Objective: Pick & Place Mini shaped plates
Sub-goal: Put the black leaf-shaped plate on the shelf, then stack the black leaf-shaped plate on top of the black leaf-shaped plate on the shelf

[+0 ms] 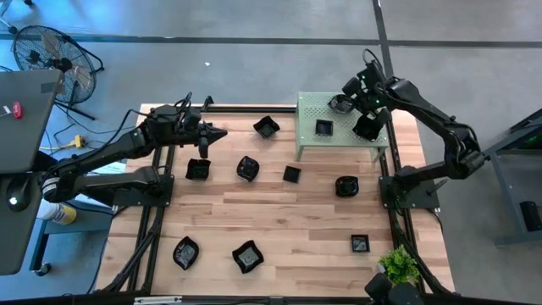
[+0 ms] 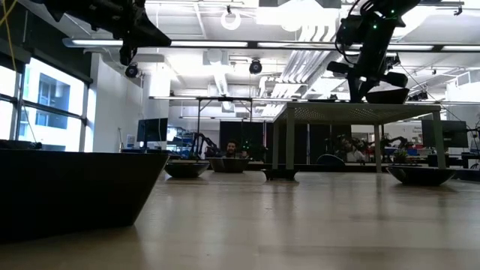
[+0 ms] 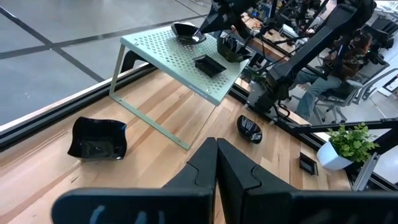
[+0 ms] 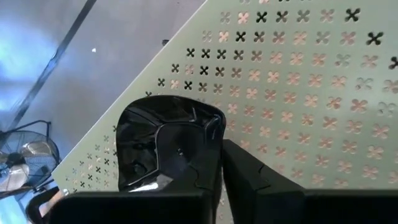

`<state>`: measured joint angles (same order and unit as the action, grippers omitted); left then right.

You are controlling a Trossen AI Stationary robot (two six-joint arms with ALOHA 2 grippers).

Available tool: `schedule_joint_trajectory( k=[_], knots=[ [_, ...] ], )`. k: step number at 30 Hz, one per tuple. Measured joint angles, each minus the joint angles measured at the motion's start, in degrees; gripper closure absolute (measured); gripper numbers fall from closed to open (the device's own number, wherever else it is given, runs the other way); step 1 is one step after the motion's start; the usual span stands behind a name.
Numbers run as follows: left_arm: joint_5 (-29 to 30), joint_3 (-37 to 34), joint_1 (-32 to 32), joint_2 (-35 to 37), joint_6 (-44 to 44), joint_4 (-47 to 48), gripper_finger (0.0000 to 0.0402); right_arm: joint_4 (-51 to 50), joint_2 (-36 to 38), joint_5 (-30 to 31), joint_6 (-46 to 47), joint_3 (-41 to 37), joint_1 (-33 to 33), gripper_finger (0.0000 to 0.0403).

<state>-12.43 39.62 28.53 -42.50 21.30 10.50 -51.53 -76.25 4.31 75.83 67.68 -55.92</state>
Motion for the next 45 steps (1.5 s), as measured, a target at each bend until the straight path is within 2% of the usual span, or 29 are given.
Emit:
schedule_joint_trajectory(
  k=[9, 12, 15, 19, 25, 32, 39, 45],
  knots=[
    [0.07, 0.0, 0.0, 0.0, -0.68, -0.02, 0.0401, -0.15, 2.2, 0.26, -6.84, 0.35, -1.33, 0.0316],
    [0.15, 0.0, 0.0, 0.0, -1.58, 0.0, 0.0401, -0.13, 4.57, -0.81, -16.3, 1.66, -1.99, 0.0315],
    [-0.9, 0.0, 0.0, 0.0, -1.6, 1.26, 0.0401, 0.11, 7.86, -3.46, -28.18, 2.62, -0.74, 0.0341],
    [-1.21, 0.0, -0.02, -0.41, -2.04, 4.21, 0.0401, 2.45, 13.06, -2.06, -38.44, 0.96, 6.26, 0.0394],
    [2.02, 0.07, -0.02, -3.59, -1.02, 6.26, 0.0401, 14.07, 20.61, 0.45, -43.77, -7.02, 18.36, 0.0394],
    [2.99, 2.83, -0.03, -14.34, 0.78, 7.52, 0.0401, 28.95, 26.68, 1.43, -46.9, -16.14, 30.82, 0.0398],
    [2.76, 8.03, -0.04, -27.72, 7.68, 10.73, 0.0394, 30.06, 29.78, 3.78, -50.25, -16.35, 38.23, 0.0399],
    [-0.35, 9.44, -0.06, -34.21, 9.87, 13.4, 0.0339, 30.08, 31.74, 4.63, -50.4, -16.31, 40.85, 0.0399]
  ],
)
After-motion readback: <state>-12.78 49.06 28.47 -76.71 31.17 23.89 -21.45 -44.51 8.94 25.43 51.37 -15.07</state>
